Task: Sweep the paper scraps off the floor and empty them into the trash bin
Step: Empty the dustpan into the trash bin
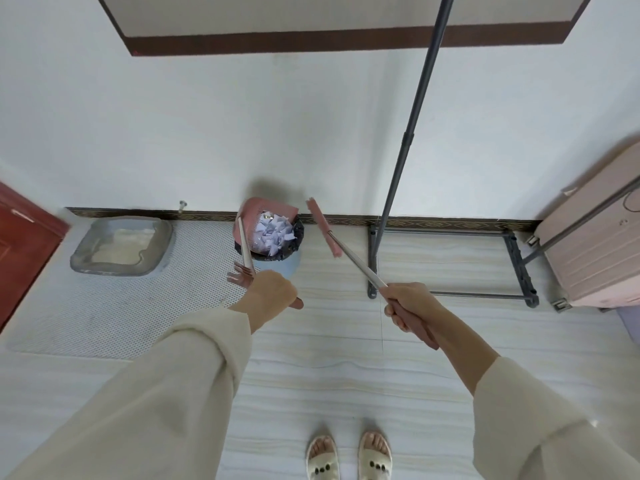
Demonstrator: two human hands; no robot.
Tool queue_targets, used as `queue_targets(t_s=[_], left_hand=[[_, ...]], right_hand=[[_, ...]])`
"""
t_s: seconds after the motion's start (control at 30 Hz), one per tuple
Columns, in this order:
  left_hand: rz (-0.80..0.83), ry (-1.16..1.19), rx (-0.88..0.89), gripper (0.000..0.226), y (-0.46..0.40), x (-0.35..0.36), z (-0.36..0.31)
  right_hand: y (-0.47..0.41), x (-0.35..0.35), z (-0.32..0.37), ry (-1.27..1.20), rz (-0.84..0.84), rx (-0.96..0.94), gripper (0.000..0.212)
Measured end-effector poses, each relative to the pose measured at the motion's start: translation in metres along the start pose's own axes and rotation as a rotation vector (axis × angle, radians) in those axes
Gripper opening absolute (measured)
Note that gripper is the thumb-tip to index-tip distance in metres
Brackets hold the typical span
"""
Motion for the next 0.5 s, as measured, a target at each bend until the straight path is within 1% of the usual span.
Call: queue_targets(t_s=[0.13,0.23,0.37,0.5], left_hand=[[-0.024,0.014,-0.025,0.017,-0.001,-0.008,0.010],[-0.038,-0.010,-0.025,0.016,0.000,-0.020,0.015],[-0.015,-0.038,0.002,0.013,0.002,-0.028,0.019],[0.013,-0.075,0.013,0.019,0.005,-0.030,0.026]], right_hand=[[0.003,0.002,0.009,-0.002,0.018,-0.042,0.010],[0.007,0.002,0.017,-0.033,0.024,-0.066,0.017],[0.010,0.002,0.027,-0.065,0.033,-0.107,0.027],[0.011,0.000,0.030,-0.069,0.055,-0.139,0.021]])
Point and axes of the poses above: each hand's wrist, its own y-axis away from the middle knuckle, its own x-axis out of the palm, z = x × y, the point moved 10 cm from there along -y, towards the middle knuckle, and after that the axes turned 12 degrees about -y, right-handed, at the moved point
